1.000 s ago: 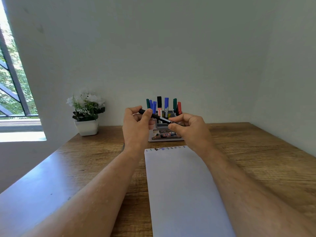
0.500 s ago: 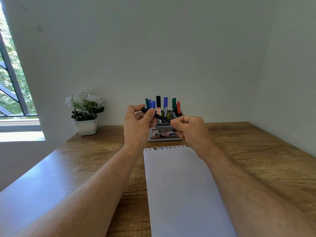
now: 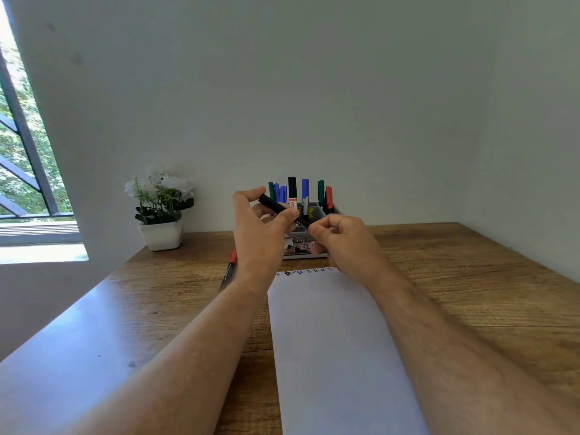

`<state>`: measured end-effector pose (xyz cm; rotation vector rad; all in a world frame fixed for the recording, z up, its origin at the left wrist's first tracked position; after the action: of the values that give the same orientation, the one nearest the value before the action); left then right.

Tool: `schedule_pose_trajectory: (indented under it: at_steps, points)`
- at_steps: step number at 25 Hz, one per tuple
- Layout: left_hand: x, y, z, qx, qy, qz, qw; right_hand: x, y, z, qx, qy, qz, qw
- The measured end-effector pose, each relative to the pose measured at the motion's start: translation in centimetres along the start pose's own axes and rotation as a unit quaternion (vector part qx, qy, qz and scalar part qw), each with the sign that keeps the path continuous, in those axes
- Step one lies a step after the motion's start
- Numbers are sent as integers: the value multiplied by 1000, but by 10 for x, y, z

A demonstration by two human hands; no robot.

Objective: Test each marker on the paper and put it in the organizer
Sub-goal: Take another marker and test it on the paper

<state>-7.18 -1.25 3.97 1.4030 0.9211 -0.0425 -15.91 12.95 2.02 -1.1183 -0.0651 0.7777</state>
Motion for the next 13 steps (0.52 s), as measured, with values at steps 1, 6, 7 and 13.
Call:
schedule_pose_trajectory:
  at_steps: [1,6,7,13]
  points:
    - [2,4,1,-13,11,-18,1000,0,-2,6,48,32,11,998]
    - [2,34,1,-68,36,-130,988,7,14,36,120,155,-32,980]
    - [-2,40,-2,-78,25,-150,985,7,15,37,117,160,-35,980]
    - [-30,56,-38,-169,-1,-208,963,7,16,39,122,167,-28,978]
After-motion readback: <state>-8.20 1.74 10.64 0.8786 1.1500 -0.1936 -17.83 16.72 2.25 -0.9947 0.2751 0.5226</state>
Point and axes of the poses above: each hand's wrist, its own x-axis away from the middle knuckle, its own z-axis out of the back of the hand, y = z × x, the point moved 9 cm from there along -x, towards the middle knuckle, and after that the axes turned 10 degrees about -y, right-handed, at the moved point
